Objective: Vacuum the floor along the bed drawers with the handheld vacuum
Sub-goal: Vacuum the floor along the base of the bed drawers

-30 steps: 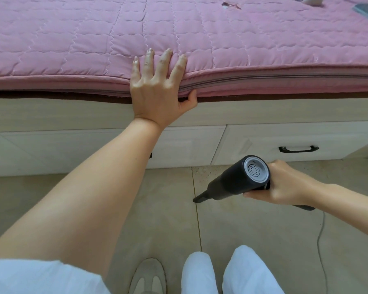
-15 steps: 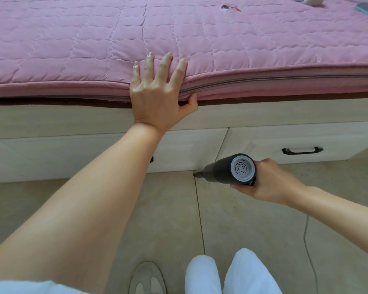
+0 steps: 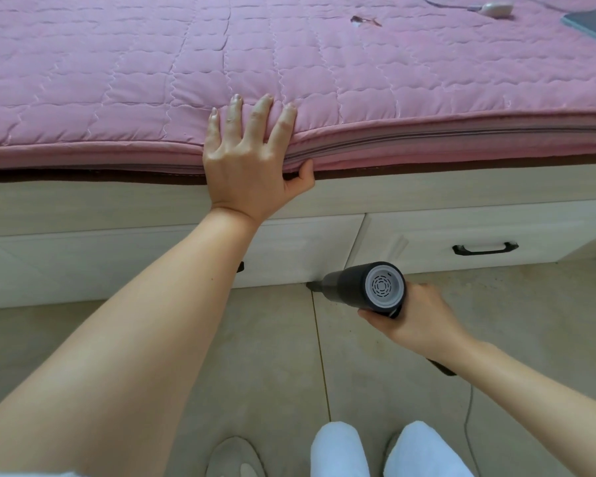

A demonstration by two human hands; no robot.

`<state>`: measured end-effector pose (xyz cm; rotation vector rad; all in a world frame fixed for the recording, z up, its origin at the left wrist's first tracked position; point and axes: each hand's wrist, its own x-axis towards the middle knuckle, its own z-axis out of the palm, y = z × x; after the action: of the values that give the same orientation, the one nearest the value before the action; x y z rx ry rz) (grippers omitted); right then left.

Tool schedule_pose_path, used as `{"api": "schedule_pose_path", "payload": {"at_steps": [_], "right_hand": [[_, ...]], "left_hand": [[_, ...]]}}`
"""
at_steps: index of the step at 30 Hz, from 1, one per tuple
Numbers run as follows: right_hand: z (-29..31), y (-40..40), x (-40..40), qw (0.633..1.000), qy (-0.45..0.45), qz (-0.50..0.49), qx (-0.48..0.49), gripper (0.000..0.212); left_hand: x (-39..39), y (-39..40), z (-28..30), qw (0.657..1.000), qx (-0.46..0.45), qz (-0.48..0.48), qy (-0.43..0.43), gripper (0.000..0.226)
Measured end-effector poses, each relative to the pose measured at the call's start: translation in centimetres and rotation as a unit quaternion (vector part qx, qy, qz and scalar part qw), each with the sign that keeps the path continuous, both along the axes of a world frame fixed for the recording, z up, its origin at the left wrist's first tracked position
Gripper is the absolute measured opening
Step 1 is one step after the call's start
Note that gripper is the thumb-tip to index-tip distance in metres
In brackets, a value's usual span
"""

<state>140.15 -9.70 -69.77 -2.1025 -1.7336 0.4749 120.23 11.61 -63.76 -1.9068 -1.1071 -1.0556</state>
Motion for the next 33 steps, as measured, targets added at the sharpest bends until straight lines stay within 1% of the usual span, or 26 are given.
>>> {"api": "schedule_pose_path", "payload": {"at_steps": [3,8,11,16,19,22,24,27,33], "right_hand": [[-0.6,-0.4,-0.7,0.999,0.035,-0.006,-0.008,0.035],[-1.2,-0.5,-1.3,1.000,0.026,-0.012,0.005,0.039],[-1.8,-1.1,-0.9,0.998,0.046,-0.037,0.011,0.043],[-2.2,-2.0,-0.1,0.993,0.081,-0.087,0.024,0.031],[-2.2,-2.5,0.7,0.987,0.104,-0.116,0.028,0.030],[-2.2,-2.8,1.2,0.984,0.110,-0.134,0.039,0.025],[-2.3,-3.1,1.3,0.982,0.119,-0.138,0.045,0.020],[-2.3,-3.7,1.1,0.977,0.145,-0.149,0.053,0.025],[-2.6,-4.4,1.1,0.969,0.172,-0.168,0.059,0.024]], "left_hand": [[0.0,0.0,0.0,1.000,0.003,0.000,0.006,0.061],[-0.1,0.1,0.0,1.000,0.000,-0.002,0.012,0.061],[-0.1,0.0,-0.1,1.000,0.001,-0.005,0.014,0.063],[0.0,-0.1,-0.1,1.000,0.000,-0.008,0.013,0.065],[-0.1,-0.1,0.1,1.000,-0.002,-0.008,0.009,0.064],[0.0,-0.3,0.1,1.000,0.002,-0.004,0.017,0.060],[0.1,-0.3,0.4,1.000,-0.012,-0.004,0.015,0.055],[0.5,-0.6,0.8,0.999,-0.030,0.008,0.017,0.055],[3.6,-1.6,1.5,0.998,-0.049,-0.005,0.029,0.060]]}}
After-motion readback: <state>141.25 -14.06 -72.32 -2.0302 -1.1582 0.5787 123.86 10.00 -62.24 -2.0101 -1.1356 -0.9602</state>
